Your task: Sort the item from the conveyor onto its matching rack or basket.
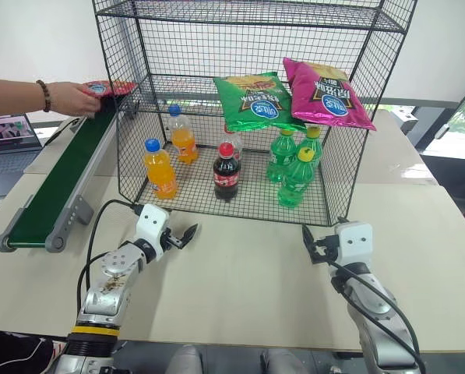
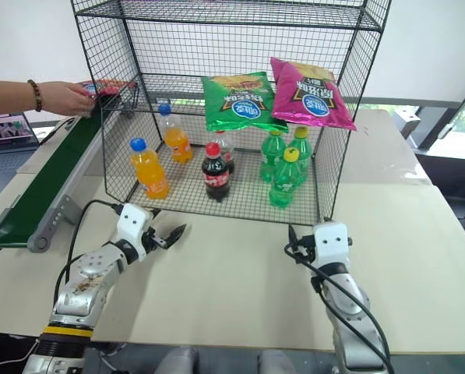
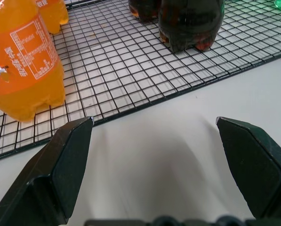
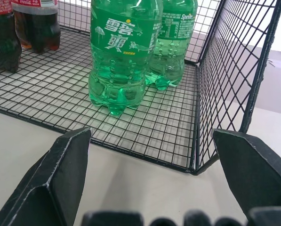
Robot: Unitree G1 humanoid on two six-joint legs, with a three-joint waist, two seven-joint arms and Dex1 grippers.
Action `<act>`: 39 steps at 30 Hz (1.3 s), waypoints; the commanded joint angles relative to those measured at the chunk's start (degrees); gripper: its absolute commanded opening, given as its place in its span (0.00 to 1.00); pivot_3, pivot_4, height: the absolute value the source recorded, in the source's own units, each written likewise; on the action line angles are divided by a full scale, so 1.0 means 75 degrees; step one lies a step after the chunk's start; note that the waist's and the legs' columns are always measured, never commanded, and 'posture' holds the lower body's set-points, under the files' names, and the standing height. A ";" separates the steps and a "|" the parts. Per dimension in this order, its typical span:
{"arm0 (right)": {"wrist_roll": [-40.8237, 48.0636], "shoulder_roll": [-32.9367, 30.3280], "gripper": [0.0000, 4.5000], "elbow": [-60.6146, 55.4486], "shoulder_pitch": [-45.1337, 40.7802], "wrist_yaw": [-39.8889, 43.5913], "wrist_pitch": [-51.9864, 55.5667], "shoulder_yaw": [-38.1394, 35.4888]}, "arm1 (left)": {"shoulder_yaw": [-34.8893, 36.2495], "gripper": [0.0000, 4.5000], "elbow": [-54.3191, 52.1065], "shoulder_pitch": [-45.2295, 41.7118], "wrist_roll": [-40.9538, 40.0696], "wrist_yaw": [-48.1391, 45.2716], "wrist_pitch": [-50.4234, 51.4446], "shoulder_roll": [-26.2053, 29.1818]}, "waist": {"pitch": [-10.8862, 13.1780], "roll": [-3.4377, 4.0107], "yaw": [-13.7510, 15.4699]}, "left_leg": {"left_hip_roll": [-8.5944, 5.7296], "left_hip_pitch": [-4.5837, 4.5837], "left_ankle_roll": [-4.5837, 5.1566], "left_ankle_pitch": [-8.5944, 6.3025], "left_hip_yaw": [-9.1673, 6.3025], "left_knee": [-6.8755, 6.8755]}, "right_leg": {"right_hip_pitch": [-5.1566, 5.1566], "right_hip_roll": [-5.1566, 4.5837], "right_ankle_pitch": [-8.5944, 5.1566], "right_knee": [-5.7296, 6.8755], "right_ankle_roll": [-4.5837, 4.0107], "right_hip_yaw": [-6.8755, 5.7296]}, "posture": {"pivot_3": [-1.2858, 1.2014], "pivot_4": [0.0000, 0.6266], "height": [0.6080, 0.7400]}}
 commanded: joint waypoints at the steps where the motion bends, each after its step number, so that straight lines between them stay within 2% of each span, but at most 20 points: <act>1: -0.0033 -0.0053 1.00 -0.0266 -0.0026 0.0059 -0.0184 -0.0036 | 0.0222 0.99 -0.0236 0.0041 -0.0102 -0.0054 -0.0116 0.0092 | 0.0000 0.0000 0.0000 | 0.0000 0.0000 0.0000 0.0000 0.0000 0.0000 | 0.0000 0.0000 0.0000 0.0000 0.0000 0.0000 | 0.52 0.24 1.00; 4: 0.0068 -0.0159 1.00 -0.0312 -0.0100 0.0267 -0.0152 -0.0007 | 0.0462 0.99 -0.0318 0.0125 -0.0279 -0.0197 -0.0024 0.0243 | 0.0000 0.0000 -0.0009 | 0.0000 0.0000 0.0000 0.0000 0.0000 0.0000 | 0.0000 0.0000 0.0000 0.0000 0.0000 0.0000 | 0.52 0.24 1.00; 6: 0.0232 -0.0317 1.00 -0.0369 -0.0187 0.0589 -0.0205 0.0008 | 0.0737 0.99 -0.0612 0.0218 -0.0758 -0.0437 0.0364 0.0345 | 0.0000 0.0000 -0.0019 | 0.0000 0.0001 0.0001 -0.0001 0.0000 0.0000 | 0.0000 0.0000 0.0000 0.0001 0.0000 0.0000 | 0.52 0.24 1.00; 11: 0.1547 -0.0900 1.00 -0.0706 -0.0369 0.2293 -0.0387 0.0017 | 0.2033 0.99 -0.1980 0.0453 -0.2889 -0.0401 0.2129 0.0364 | 0.0001 0.0000 -0.0027 | 0.0001 -0.0002 0.0007 -0.0004 0.0000 0.0001 | 0.0001 -0.0001 -0.0002 0.0003 0.0002 0.0000 | 0.52 0.24 1.00; 16: 0.2982 -0.1780 1.00 -0.0841 -0.1107 0.4179 -0.0125 0.0102 | 0.4129 0.99 -0.2536 0.0411 -0.5488 0.0930 0.3736 0.0289 | 0.0002 0.0000 -0.0077 | 0.0002 -0.0001 0.0044 -0.0026 -0.0003 0.0037 | 0.0012 0.0001 -0.0004 0.0009 0.0006 0.0000 | 0.52 0.24 1.00; 23: 0.3791 -0.1925 1.00 -0.0480 -0.2377 0.5291 -0.0117 0.0485 | 0.6164 0.99 -0.2338 0.0616 -0.8500 0.3109 0.4248 0.0216 | 0.0003 -0.0008 -0.0088 | 0.0000 -0.0001 0.0055 -0.0033 -0.0013 0.0065 | 0.0029 0.0000 -0.0005 0.0011 0.0009 -0.0003 | 0.52 0.24 1.00; 30: 0.4262 -0.1585 1.00 -0.0299 -0.3199 0.6037 -0.0363 0.0742 | 0.7088 0.99 -0.1785 0.1353 -1.0619 0.5139 0.3898 0.0274 | 0.0003 -0.0007 -0.0027 | 0.0001 0.0001 0.0054 -0.0032 -0.0014 0.0064 | 0.0022 0.0000 -0.0005 0.0013 0.0007 -0.0003 | 0.52 0.24 1.00; 39: 0.4273 -0.1430 1.00 0.0036 -0.3744 0.6443 -0.0492 0.0884 | 0.7313 0.99 -0.1196 0.1556 -1.2035 0.5825 0.3417 0.0812 | -0.0001 -0.0024 -0.0002 | 0.0001 0.0003 0.0045 -0.0029 -0.0017 0.0056 | 0.0020 0.0000 -0.0004 0.0013 0.0005 -0.0013 | 0.52 0.24 1.00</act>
